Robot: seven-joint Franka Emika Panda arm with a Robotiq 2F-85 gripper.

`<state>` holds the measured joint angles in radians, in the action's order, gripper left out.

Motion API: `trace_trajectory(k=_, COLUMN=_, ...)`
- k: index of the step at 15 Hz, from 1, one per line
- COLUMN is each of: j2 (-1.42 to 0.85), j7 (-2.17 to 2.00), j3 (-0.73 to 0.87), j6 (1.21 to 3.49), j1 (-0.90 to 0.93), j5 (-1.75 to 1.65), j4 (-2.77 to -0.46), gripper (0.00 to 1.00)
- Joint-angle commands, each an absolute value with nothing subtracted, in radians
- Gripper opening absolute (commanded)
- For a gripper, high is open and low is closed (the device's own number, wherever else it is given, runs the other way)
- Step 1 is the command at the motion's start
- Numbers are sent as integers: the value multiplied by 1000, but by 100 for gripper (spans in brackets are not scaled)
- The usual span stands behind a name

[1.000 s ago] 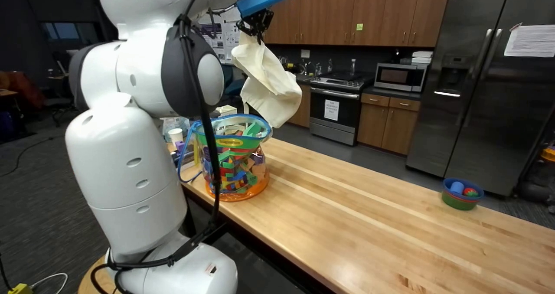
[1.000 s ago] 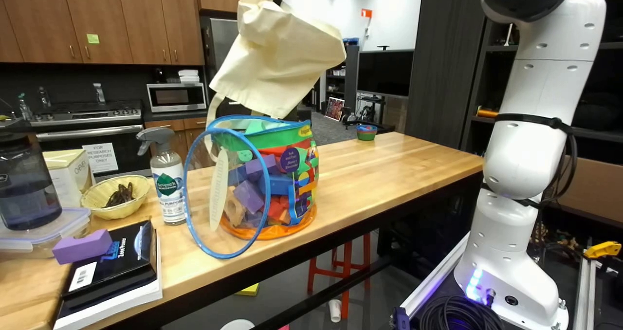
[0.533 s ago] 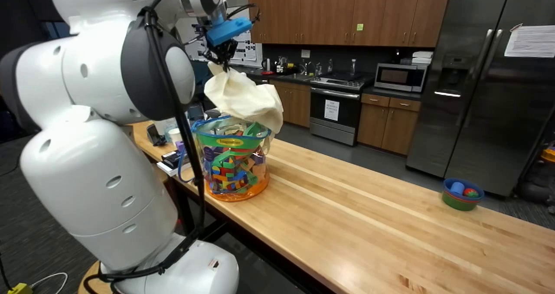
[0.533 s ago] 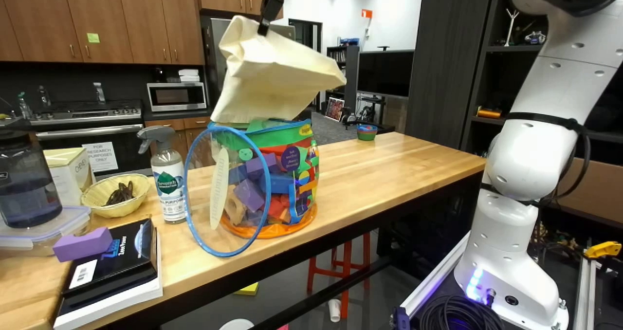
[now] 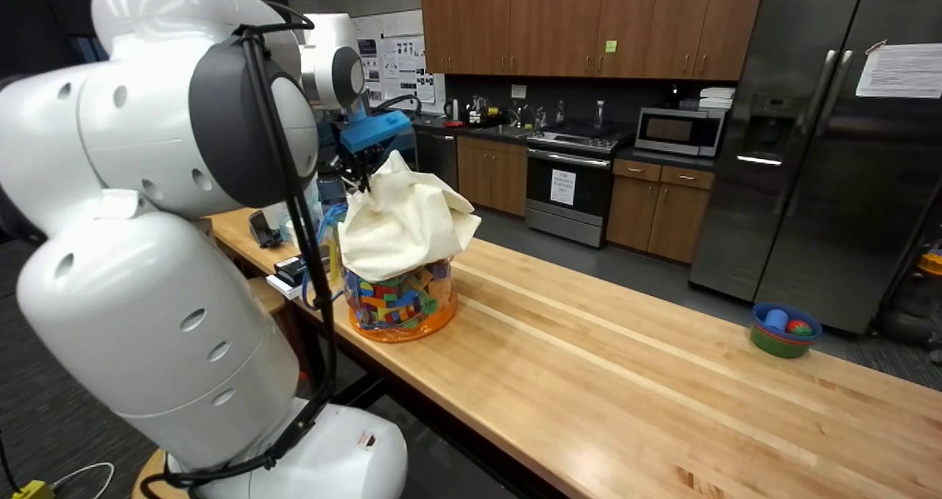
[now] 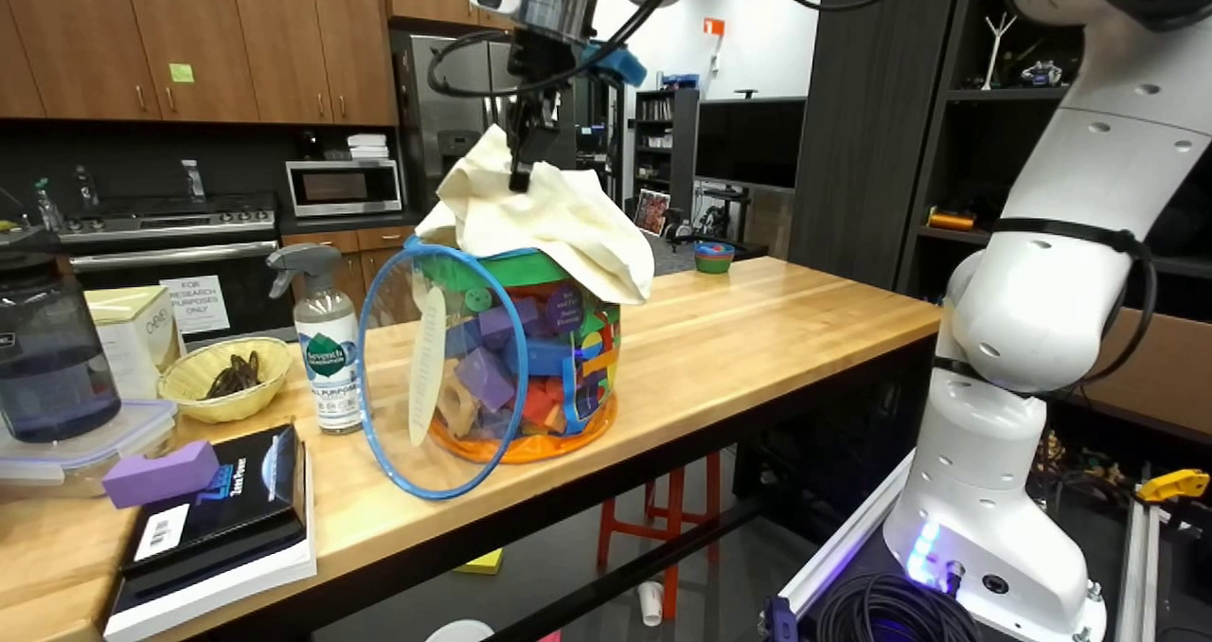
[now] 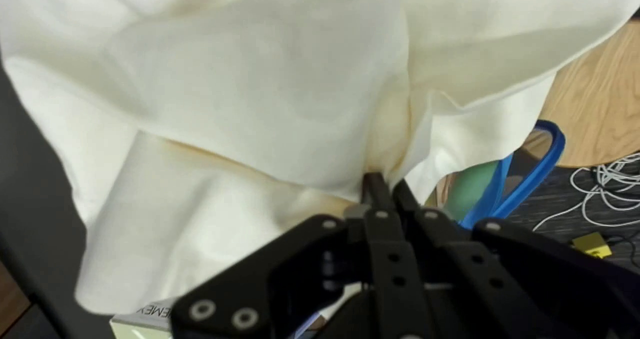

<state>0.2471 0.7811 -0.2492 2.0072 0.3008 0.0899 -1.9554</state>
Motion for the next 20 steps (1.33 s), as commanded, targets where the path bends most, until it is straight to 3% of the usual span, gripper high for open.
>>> trace_trajectory(k=1, j2=318, j7=849, j3=-206, j6=2017, j1=311, j5=126, j4=-2059, gripper=30)
trace_trajectory(k=2, j2=260, j7=800, j3=-228, j6=2006, j1=310, j5=97, j4=-1994, gripper=9)
trace_trajectory(k=5, j2=281, j7=820, j3=-214, j6=2006, j1=310, j5=101, j4=-2029, gripper=29)
trace_trajectory(k=6, j2=284, j7=822, j3=-213, j6=2006, j1=310, j5=101, j4=-2031, gripper=30)
trace_trajectory(k=20, j2=290, j7=824, j3=-212, j6=2006, j1=311, j5=100, j4=-2036, gripper=30)
